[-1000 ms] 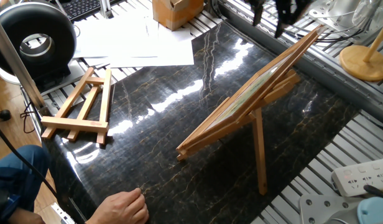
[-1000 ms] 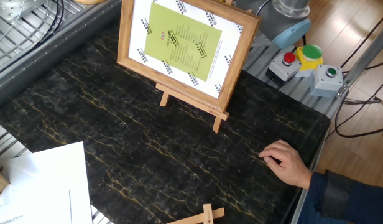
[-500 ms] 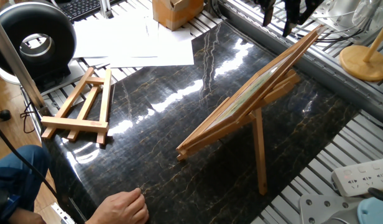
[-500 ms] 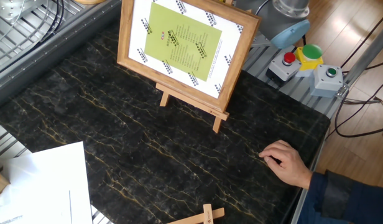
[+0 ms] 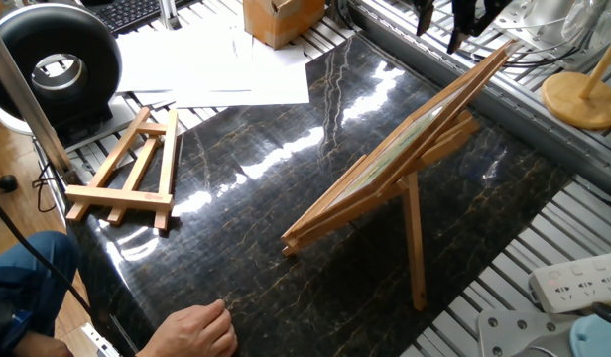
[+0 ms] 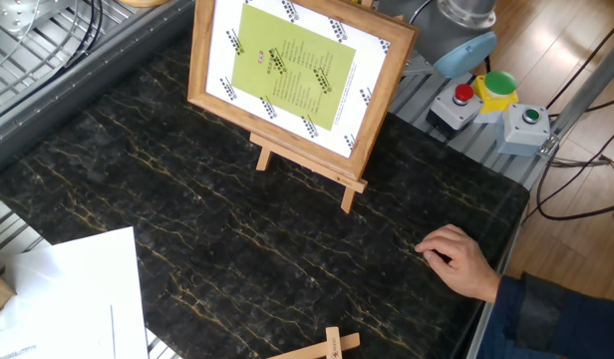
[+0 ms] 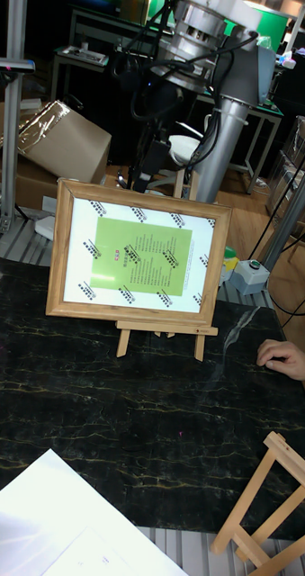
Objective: Take the photo frame down from the bracket
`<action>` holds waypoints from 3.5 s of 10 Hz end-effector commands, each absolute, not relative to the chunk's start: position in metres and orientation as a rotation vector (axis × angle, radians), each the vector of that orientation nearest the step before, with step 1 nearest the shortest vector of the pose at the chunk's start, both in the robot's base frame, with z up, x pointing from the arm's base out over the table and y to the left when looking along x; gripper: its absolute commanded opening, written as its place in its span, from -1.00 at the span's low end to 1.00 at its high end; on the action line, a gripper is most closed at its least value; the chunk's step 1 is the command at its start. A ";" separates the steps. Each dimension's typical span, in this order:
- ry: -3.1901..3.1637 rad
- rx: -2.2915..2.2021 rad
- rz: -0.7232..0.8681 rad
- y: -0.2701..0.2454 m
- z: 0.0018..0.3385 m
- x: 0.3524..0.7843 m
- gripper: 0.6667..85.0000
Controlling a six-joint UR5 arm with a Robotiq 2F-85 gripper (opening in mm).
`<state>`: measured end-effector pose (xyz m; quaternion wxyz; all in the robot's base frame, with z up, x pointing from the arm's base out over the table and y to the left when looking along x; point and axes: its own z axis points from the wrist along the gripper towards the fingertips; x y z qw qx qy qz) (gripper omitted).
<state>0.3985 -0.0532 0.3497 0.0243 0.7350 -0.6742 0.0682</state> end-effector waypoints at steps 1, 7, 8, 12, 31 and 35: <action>-2.076 2.325 0.182 -0.044 0.350 0.399 0.62; -2.034 2.431 0.310 -0.043 0.342 0.342 0.79; -2.031 2.434 0.324 -0.042 0.340 0.344 0.79; -2.034 2.445 0.332 -0.036 0.326 0.340 0.79; -2.088 2.493 0.334 -0.025 0.286 0.360 0.62; -2.102 2.484 0.312 -0.019 0.284 0.368 0.53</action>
